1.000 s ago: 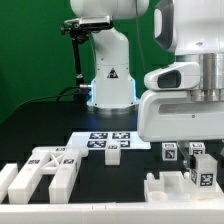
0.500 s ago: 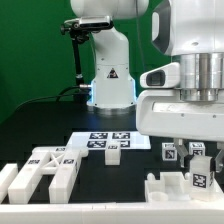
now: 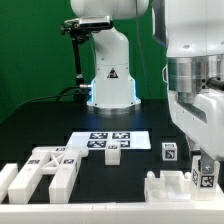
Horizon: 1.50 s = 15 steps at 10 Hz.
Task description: Assemble chair
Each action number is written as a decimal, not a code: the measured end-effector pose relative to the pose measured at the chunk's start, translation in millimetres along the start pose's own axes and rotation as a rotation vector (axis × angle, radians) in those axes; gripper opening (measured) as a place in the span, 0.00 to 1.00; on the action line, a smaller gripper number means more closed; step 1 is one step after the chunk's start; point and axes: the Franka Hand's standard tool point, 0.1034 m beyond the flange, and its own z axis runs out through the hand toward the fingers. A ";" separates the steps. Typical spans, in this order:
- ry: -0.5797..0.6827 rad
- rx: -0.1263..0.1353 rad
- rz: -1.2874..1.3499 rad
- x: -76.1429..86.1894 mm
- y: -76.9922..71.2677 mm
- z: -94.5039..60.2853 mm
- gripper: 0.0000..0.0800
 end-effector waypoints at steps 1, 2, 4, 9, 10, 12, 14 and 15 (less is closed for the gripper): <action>0.000 0.000 -0.007 0.2 0.0 0.0 0.36; 0.003 0.000 -0.064 0.1 -0.1 0.1 0.44; 0.014 -0.007 -0.414 -5.2 1.2 1.3 0.69; 0.028 -0.008 -0.956 -2.3 2.8 4.7 0.81; 0.039 -0.012 -1.040 -0.9 2.2 5.0 0.81; 0.079 -0.002 -1.346 -0.5 -3.0 7.7 0.81; 0.079 0.000 -1.305 0.1 -3.1 7.6 0.78; 0.079 0.000 -1.295 0.1 -3.1 7.6 0.78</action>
Offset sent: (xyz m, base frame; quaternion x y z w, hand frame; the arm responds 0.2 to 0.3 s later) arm -0.0029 0.0171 -0.0008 -0.0107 -0.0169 -0.3878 0.9215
